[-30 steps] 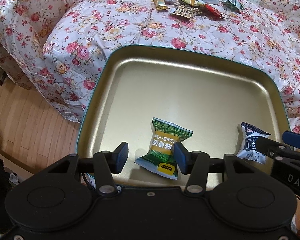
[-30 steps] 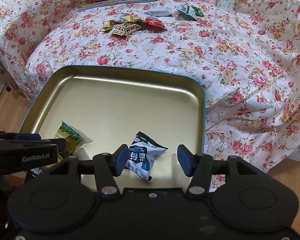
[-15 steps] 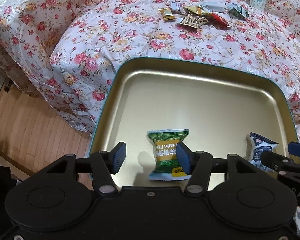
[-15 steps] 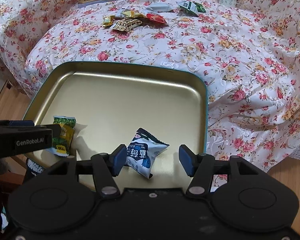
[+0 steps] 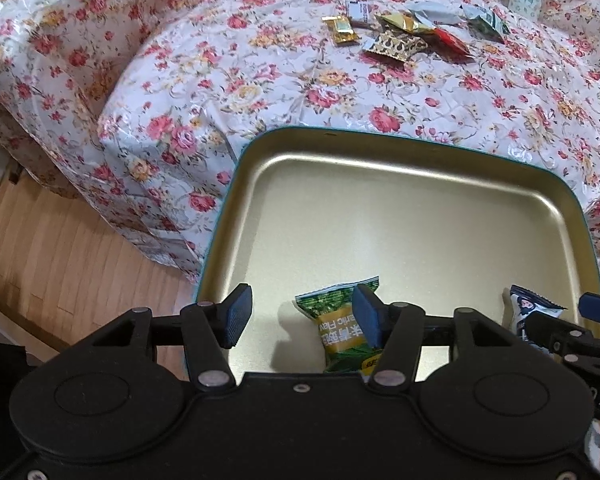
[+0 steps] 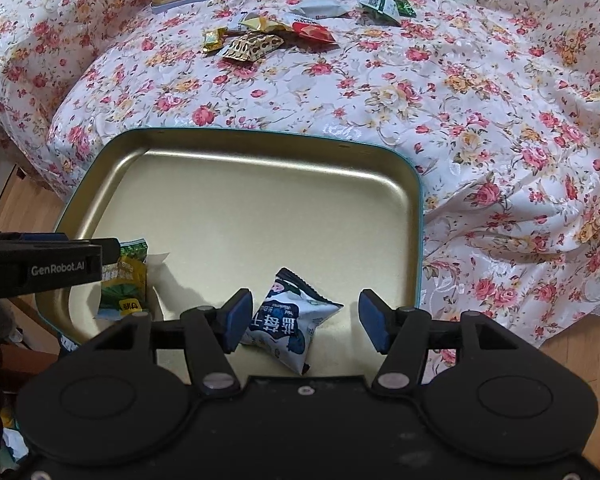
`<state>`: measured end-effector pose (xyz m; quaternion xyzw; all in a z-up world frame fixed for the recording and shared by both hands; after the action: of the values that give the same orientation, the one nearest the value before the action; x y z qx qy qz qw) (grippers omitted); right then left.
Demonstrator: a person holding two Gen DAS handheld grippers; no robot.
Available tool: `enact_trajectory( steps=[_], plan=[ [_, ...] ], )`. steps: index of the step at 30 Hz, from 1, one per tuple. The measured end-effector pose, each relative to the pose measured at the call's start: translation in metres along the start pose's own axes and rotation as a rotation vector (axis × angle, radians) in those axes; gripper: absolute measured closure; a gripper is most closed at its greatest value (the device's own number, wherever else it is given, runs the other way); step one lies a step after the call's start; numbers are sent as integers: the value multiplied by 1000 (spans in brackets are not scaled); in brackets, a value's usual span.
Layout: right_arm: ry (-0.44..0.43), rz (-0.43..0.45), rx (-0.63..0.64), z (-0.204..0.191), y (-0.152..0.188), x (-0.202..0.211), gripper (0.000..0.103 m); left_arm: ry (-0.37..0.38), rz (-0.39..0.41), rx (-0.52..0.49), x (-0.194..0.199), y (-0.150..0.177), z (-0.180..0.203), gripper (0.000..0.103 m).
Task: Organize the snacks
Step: 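Withdraw both open tools from the tray back toward the snacks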
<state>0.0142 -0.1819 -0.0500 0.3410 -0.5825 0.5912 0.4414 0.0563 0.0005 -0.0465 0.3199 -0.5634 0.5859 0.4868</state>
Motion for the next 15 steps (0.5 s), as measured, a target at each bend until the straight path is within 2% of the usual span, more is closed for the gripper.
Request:
enact_trajectory(
  steps=[15],
  plan=[
    [-27,-32,-14,1,-39,-8,40,113,-121,44,-14,-38,-5,42]
  ],
)
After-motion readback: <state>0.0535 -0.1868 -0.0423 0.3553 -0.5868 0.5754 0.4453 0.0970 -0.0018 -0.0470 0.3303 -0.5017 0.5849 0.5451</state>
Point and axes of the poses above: each gripper's, at about its wrist camera, not at the fingertips, and x roughly against the way its jaws point, z to its right, y to its underside, the point moved 1 cm from there along -x, roughly the way its jaws point, and after that the axes turned 11 degrees about y, right-handed, at the moved point
